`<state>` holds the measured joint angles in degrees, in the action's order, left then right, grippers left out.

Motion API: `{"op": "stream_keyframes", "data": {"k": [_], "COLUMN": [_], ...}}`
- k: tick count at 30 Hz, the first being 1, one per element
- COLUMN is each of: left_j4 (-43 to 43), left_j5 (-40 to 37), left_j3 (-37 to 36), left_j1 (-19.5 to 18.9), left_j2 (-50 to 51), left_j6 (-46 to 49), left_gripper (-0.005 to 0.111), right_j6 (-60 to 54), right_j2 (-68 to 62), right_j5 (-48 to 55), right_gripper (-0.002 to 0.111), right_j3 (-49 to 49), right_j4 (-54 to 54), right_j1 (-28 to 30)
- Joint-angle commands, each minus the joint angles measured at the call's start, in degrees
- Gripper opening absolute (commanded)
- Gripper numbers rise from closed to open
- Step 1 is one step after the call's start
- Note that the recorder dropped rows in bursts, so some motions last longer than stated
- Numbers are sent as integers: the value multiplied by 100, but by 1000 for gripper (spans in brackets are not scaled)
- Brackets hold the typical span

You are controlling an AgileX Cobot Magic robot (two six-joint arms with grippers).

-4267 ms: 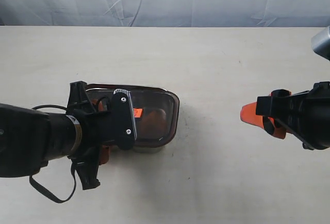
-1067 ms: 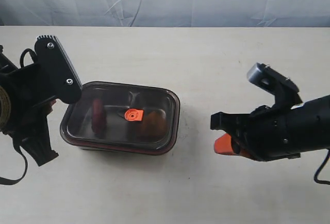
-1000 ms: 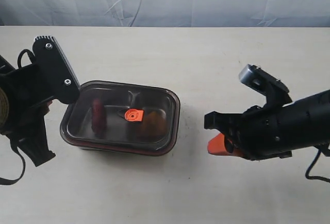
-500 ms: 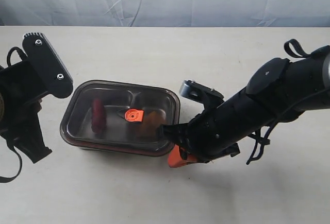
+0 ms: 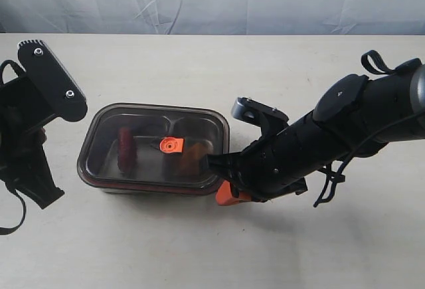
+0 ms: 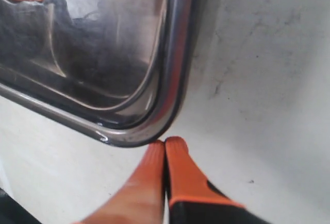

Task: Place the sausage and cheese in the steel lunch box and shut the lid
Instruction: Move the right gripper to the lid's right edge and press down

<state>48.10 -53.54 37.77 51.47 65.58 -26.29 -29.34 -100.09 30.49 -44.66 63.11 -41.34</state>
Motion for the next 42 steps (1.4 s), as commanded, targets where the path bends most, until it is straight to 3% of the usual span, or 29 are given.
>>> {"op": "stream_keyframes", "data": {"k": [1,42], "left_j4": [99,193], "left_j5": [-59,-220], "left_j3": [21,21], "left_j1": [5,5], "left_j2": [-51,-51], "left_j6": [-56,-70], "left_gripper": [0,0], "right_j6": [-54,-4], "right_j2": [13,13], "right_j5": [-129,-81], "right_gripper": [-1,-1], "right_j3": [-31,-361], "right_j4": [60,-283], "right_j1": [1,1]}}
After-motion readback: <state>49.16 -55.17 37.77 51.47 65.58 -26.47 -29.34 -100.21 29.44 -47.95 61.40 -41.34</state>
